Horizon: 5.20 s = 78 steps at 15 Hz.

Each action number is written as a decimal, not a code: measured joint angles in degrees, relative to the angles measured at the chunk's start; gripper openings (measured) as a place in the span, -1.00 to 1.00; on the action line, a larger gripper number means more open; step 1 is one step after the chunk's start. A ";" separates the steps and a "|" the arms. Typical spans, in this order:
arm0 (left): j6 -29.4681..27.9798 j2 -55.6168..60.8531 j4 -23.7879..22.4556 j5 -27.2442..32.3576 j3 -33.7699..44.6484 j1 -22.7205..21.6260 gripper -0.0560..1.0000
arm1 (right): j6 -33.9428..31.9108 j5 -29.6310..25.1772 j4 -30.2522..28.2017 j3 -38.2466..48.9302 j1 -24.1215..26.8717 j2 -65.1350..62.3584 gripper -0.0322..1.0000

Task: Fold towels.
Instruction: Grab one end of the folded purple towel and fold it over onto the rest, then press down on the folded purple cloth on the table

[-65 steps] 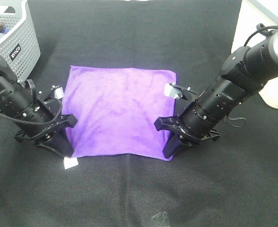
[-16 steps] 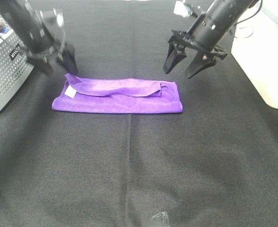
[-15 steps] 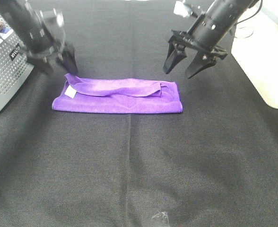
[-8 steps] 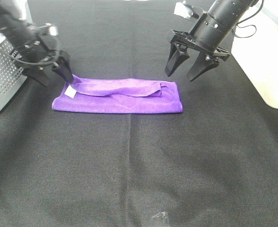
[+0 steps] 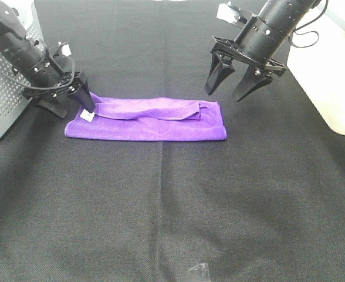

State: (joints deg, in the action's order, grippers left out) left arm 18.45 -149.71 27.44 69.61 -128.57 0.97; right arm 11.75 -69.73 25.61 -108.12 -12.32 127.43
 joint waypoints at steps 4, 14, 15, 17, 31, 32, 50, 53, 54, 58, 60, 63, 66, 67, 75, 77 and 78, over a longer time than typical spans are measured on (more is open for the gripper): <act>0.69 -0.29 2.06 0.00 -0.34 0.40 0.54 | -0.63 0.00 -0.06 0.00 0.00 0.00 0.35; -0.63 -2.01 -0.52 -2.06 -1.09 7.45 -0.35 | -0.63 0.00 -0.23 0.00 0.00 0.00 0.35; -0.63 -2.01 -1.26 -2.06 -1.09 7.45 -0.69 | -0.63 0.00 -0.23 0.00 0.00 0.00 0.35; -0.63 -1.66 -3.55 -2.18 -1.09 7.79 -0.81 | -0.74 0.00 -0.23 0.00 0.00 0.00 0.35; 2.18 6.65 -9.80 -0.29 -0.17 13.75 -0.81 | -1.26 -0.11 -10.03 0.00 0.00 -8.94 0.35; 1.83 5.73 -9.63 -0.17 -1.09 15.36 -0.81 | -1.32 -0.11 -10.03 0.00 0.00 -9.97 0.35; -11.23 -1.26 -8.82 -0.11 -28.59 20.28 0.67 | -3.55 -0.29 -6.82 0.00 0.00 -20.74 0.35; -11.29 -0.46 -13.64 -0.06 -28.48 15.41 0.67 | -3.15 -0.29 -6.07 0.00 0.00 -20.74 0.35; -11.40 0.34 -15.76 -0.06 -27.50 13.98 0.67 | -3.15 -0.29 -6.07 0.00 0.00 -20.74 0.35; -11.40 8.08 -20.80 -0.17 -14.78 10.54 0.67 | -2.98 -0.29 -5.50 0.00 0.00 -19.25 0.35; -9.11 15.36 -19.94 -0.11 0.06 9.91 0.66 | 1.15 -0.17 -0.69 0.00 0.00 -13.75 0.35; -6.42 21.31 -17.93 0.06 11.63 9.91 0.65 | 13.69 1.43 14.67 0.00 0.00 -6.82 0.35; -6.76 26.70 -20.11 0.34 16.27 6.88 0.65 | 24.69 2.58 29.45 0.00 -1.26 1.78 0.35; -6.88 28.71 -20.17 0.29 16.27 5.73 0.65 | 27.79 3.27 31.40 0.00 -2.64 4.87 0.35; -6.88 31.23 -17.07 0.34 16.27 4.98 0.65 | 31.51 11.46 31.17 -3.67 -6.19 17.42 0.35; -6.88 31.23 -17.07 0.34 16.27 4.98 0.65 | 28.48 11.52 27.10 -7.96 -6.13 19.19 0.35; -6.76 31.23 -17.07 0.34 16.27 4.98 0.65 | 27.39 11.40 25.78 -9.91 -5.84 19.37 0.35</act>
State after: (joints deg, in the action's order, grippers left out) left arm 11.69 -118.49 10.37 69.96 -112.30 5.96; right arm 39.13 -58.33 51.39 -118.03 -18.16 146.79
